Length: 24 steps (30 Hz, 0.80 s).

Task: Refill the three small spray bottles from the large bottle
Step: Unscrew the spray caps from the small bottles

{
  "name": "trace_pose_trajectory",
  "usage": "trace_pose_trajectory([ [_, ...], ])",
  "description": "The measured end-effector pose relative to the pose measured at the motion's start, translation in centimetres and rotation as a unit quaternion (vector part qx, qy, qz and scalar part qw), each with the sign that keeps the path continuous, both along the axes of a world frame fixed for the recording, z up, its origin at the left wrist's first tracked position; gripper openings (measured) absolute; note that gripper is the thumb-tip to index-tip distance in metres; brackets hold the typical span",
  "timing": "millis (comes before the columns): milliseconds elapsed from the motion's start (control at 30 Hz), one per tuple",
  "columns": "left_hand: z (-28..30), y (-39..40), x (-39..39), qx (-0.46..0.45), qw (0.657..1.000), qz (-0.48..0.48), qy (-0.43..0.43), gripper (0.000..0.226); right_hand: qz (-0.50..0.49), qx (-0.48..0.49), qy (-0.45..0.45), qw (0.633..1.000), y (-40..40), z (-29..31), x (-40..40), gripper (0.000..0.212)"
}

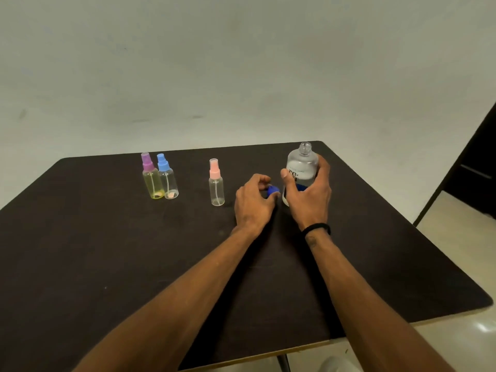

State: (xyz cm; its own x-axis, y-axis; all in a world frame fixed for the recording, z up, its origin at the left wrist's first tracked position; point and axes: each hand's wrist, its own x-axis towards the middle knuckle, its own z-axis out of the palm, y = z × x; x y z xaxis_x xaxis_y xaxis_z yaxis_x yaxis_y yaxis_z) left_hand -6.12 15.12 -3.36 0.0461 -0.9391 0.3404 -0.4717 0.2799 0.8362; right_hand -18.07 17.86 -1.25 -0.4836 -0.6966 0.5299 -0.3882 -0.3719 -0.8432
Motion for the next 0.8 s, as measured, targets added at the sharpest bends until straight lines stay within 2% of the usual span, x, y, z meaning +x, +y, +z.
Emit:
trace_pose_trajectory([
  [267,-0.1,-0.3,0.1,0.024,0.999,0.027,-0.038,0.049,0.0,0.01,0.011,1.0,-1.2,-0.3,-0.2,0.071],
  [367,0.0,0.4,0.4,0.028,0.999,0.02,-0.027,0.054,-0.009,0.026,0.005,1.0,-1.0,-0.2,-0.2,0.089],
  [433,-0.1,1.4,0.9,0.01,1.0,0.012,-0.012,0.045,-0.024,0.033,-0.011,0.999,-0.5,0.0,0.0,0.1],
  [533,0.2,4.4,2.4,-0.077,0.996,0.037,0.015,0.022,-0.094,-0.018,-0.021,0.995,1.5,0.4,0.9,0.086],
  [633,0.9,7.0,4.9,-0.206,0.97,0.126,0.03,0.014,-0.145,-0.091,0.013,0.985,4.3,0.5,1.9,0.068],
  [700,1.2,6.9,7.0,-0.238,0.953,0.183,0.039,0.016,-0.115,-0.126,0.049,0.984,5.7,0.5,3.3,0.054],
  [800,1.1,4.7,10.2,-0.219,0.946,0.219,0.09,0.017,-0.011,-0.122,0.119,0.985,6.3,0.1,6.3,0.036],
])
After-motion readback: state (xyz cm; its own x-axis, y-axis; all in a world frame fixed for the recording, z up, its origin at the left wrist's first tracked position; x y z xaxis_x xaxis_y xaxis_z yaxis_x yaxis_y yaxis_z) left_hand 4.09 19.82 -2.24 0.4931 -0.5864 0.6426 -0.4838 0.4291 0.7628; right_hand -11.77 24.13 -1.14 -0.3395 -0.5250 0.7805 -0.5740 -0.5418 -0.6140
